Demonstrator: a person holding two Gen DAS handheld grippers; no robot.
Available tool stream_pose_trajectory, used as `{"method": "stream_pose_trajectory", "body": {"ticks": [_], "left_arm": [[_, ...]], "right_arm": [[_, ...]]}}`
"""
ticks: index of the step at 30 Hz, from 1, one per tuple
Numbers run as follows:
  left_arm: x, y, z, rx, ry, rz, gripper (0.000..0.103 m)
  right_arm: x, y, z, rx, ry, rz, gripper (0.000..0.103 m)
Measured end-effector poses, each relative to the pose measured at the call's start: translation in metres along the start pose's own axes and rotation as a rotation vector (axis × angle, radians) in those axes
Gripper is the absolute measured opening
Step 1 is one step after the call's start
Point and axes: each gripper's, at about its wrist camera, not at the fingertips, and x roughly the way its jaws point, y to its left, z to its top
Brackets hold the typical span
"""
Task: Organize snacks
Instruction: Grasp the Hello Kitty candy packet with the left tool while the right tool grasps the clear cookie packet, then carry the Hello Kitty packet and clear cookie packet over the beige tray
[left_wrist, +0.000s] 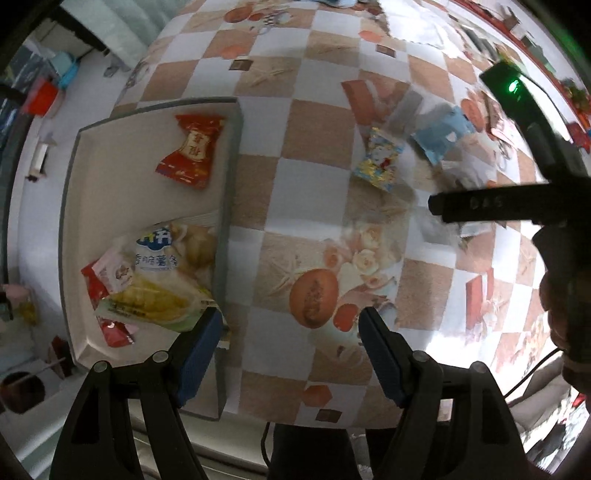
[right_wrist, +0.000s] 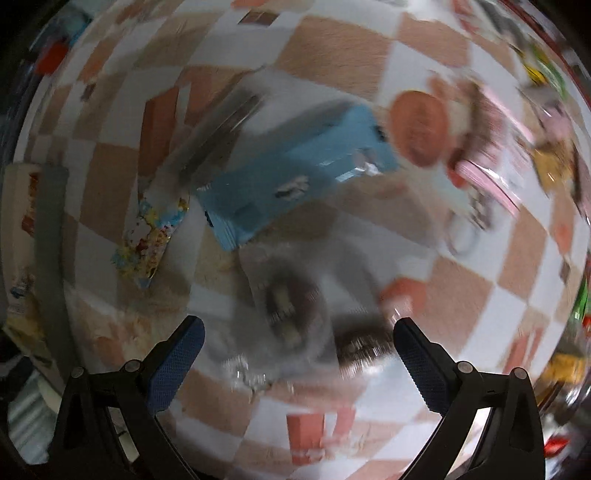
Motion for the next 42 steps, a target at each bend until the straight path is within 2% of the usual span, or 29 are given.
{"method": "stream_pose_trajectory", "body": {"ticks": [3, 8, 10, 13, 15, 16, 17, 18, 19, 21, 26, 29, 33, 36, 37, 38, 42], "left_arm": [[-0.004, -0.001, 0.009, -0.017, -0.023, 0.0, 0.079], [-0.014, -0.012, 0.036, -0.003, -0.078, -0.01, 0.079], [-0.014, -0.022, 0.05, 0.012, -0.093, -0.006, 0.079], [-0.011, -0.036, 0.061, 0.045, -0.105, 0.001, 0.079], [-0.009, -0.047, 0.072, 0.071, -0.11, 0.005, 0.079], [-0.006, -0.05, 0.074, 0.081, -0.112, 0.006, 0.079], [-0.002, -0.052, 0.078, 0.092, -0.109, 0.005, 0.079], [0.002, -0.056, 0.081, 0.105, -0.103, 0.004, 0.079], [0.005, -0.059, 0.085, 0.115, -0.096, 0.003, 0.079], [0.012, -0.068, 0.09, 0.14, -0.091, 0.009, 0.079], [0.034, -0.084, 0.103, 0.188, -0.067, -0.003, 0.079], [0.049, -0.088, 0.112, 0.184, -0.036, 0.001, 0.079], [0.069, -0.089, 0.119, 0.158, 0.02, -0.019, 0.079], [0.068, -0.094, 0.119, 0.172, 0.01, -0.022, 0.07], [0.067, -0.097, 0.118, 0.184, 0.007, -0.027, 0.057], [0.065, -0.101, 0.114, 0.199, 0.005, -0.033, 0.036], [0.062, -0.106, 0.104, 0.208, 0.028, -0.065, 0.034]], "right_arm": [[0.008, 0.007, 0.007, -0.03, 0.01, -0.033, 0.103], [0.009, 0.008, 0.005, -0.028, -0.012, -0.034, 0.103], [0.01, 0.004, -0.006, -0.01, 0.019, -0.027, 0.103], [0.015, -0.004, -0.022, -0.031, 0.008, -0.024, 0.102], [0.011, -0.005, -0.029, -0.041, -0.023, -0.036, 0.091], [0.008, -0.007, -0.036, -0.039, -0.037, -0.037, 0.077], [0.002, -0.013, -0.045, -0.036, -0.053, -0.038, 0.056], [-0.006, -0.014, -0.048, -0.036, -0.073, -0.041, 0.043], [-0.009, -0.018, -0.049, -0.037, -0.082, -0.036, 0.041], [-0.01, -0.031, -0.051, -0.013, -0.074, 0.03, 0.04], [-0.022, -0.083, -0.078, 0.117, -0.102, 0.228, 0.041], [-0.028, -0.104, -0.098, 0.179, -0.11, 0.277, 0.041], [-0.031, -0.122, -0.122, 0.224, -0.09, 0.295, 0.041], [-0.038, -0.123, -0.134, 0.244, -0.074, 0.299, 0.041], [-0.037, -0.126, -0.139, 0.253, -0.07, 0.304, 0.041], [-0.038, -0.127, -0.143, 0.259, -0.067, 0.307, 0.041], [-0.038, -0.129, -0.161, 0.276, -0.062, 0.321, 0.041]]}}
